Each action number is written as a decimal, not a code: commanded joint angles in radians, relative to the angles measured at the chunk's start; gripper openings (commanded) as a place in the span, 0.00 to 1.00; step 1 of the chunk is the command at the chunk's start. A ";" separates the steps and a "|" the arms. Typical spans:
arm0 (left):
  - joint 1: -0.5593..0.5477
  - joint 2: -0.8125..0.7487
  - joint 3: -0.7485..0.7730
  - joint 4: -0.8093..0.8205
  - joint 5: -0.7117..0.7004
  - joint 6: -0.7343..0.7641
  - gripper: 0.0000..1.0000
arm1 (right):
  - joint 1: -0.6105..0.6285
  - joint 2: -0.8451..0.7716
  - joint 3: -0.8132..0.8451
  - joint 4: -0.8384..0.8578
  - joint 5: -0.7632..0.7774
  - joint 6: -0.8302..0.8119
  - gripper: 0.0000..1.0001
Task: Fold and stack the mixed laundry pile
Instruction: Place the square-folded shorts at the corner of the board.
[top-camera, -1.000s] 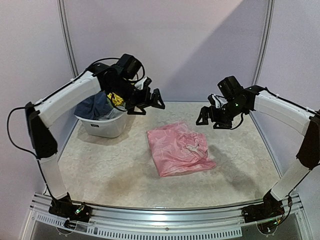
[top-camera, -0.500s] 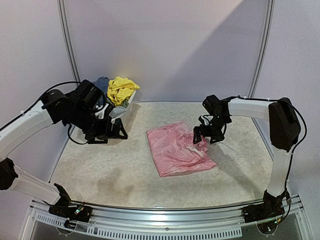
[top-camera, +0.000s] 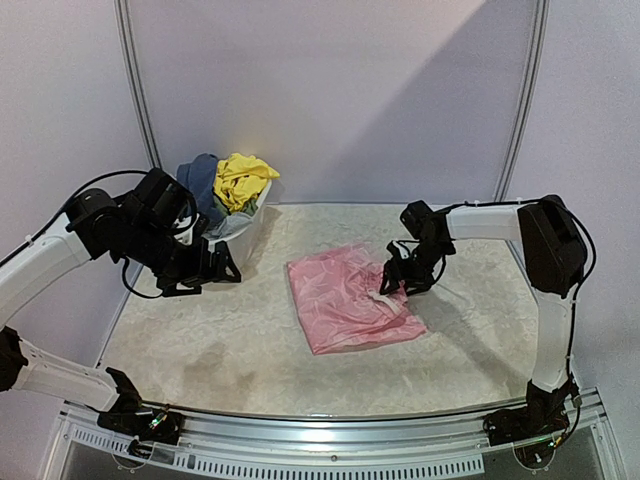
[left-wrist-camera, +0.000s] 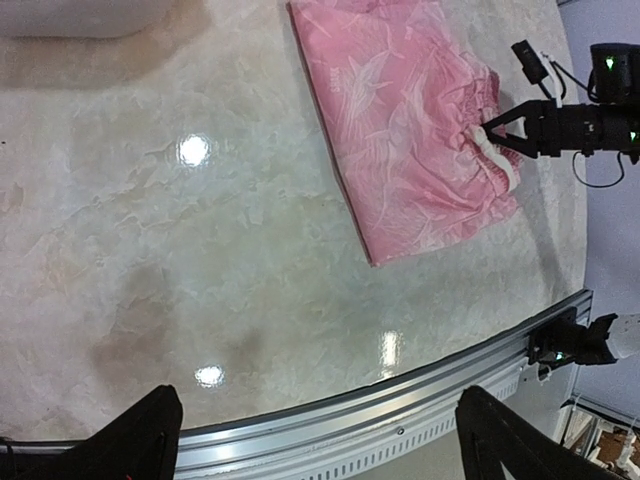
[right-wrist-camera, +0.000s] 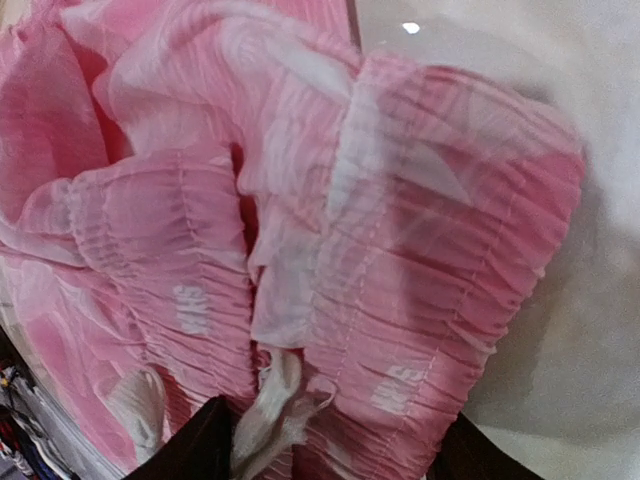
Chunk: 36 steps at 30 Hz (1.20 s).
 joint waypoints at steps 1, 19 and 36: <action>0.002 -0.007 0.003 -0.016 -0.026 -0.024 0.97 | -0.001 0.052 -0.019 0.036 -0.033 0.005 0.56; -0.044 0.002 0.014 -0.015 -0.066 -0.084 0.95 | -0.011 0.120 0.049 0.044 0.057 0.125 0.00; -0.085 -0.010 -0.003 -0.012 -0.093 -0.129 0.94 | -0.280 0.140 0.234 -0.081 0.205 0.120 0.00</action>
